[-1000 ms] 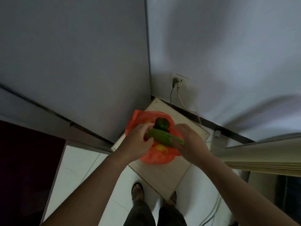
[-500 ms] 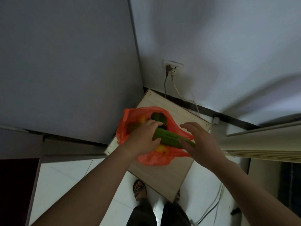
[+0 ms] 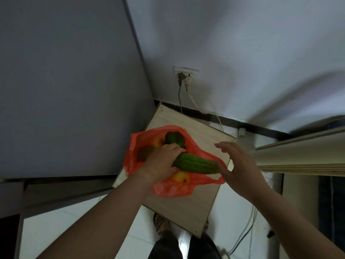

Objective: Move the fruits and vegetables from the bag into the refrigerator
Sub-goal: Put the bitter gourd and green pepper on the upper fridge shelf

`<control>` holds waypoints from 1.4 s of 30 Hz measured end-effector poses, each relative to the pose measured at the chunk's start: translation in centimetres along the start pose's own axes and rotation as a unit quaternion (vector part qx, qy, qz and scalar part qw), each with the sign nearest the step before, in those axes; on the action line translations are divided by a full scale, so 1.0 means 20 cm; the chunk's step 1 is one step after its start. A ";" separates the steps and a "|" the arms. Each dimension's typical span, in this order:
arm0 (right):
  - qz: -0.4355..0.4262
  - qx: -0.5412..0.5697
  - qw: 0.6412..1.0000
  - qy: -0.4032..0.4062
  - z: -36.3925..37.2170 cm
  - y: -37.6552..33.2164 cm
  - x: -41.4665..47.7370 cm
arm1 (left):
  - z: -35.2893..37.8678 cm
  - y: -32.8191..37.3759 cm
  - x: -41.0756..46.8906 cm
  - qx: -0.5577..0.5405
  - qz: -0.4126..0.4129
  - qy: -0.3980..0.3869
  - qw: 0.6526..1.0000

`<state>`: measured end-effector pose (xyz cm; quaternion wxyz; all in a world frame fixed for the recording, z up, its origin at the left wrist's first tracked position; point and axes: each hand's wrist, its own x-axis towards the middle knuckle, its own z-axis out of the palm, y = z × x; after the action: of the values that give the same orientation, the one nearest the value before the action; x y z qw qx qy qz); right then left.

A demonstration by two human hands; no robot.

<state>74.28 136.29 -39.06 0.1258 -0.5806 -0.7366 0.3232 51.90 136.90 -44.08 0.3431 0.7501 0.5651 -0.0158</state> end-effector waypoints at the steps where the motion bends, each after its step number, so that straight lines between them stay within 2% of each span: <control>1: -0.001 0.001 1.000 0.007 -0.01 0.00 0.00 | 0.00 -0.01 0.00 -0.004 0.004 0.002 1.000; 4: -0.001 0.008 0.999 0.035 -0.05 0.00 0.00 | -0.03 -0.03 -0.02 -0.031 0.003 0.024 0.999; 8: -0.007 0.018 0.997 0.068 -0.12 -0.03 0.02 | -0.10 -0.05 -0.07 -0.099 -0.003 0.104 0.990; 13: -0.024 0.030 0.996 0.075 -0.15 -0.08 0.04 | -0.15 -0.06 -0.17 -0.132 -0.018 0.170 0.976; 20: -0.059 0.041 0.995 0.069 -0.14 -0.17 0.05 | -0.11 -0.04 -0.25 -0.167 -0.054 0.177 0.968; 27: -0.059 0.053 0.996 0.030 -0.11 -0.19 0.02 | -0.07 -0.02 -0.23 -0.155 -0.071 0.200 0.965; 33: -0.067 0.001 0.997 0.028 -0.06 -0.15 0.02 | -0.07 -0.02 -0.24 -0.162 -0.082 0.207 0.961; 37: -0.040 -0.030 0.999 0.000 -0.09 -0.07 0.01 | -0.12 0.00 -0.28 -0.235 -0.112 0.268 0.927; 42: 0.002 -0.075 0.996 -0.041 -0.15 -0.01 0.04 | -0.26 0.08 -0.40 -0.334 -0.108 0.338 0.873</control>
<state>75.49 137.96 -36.81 0.0511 -0.5758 -0.7624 0.2908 48.58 132.78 -35.99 0.3574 0.4842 0.6959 0.3918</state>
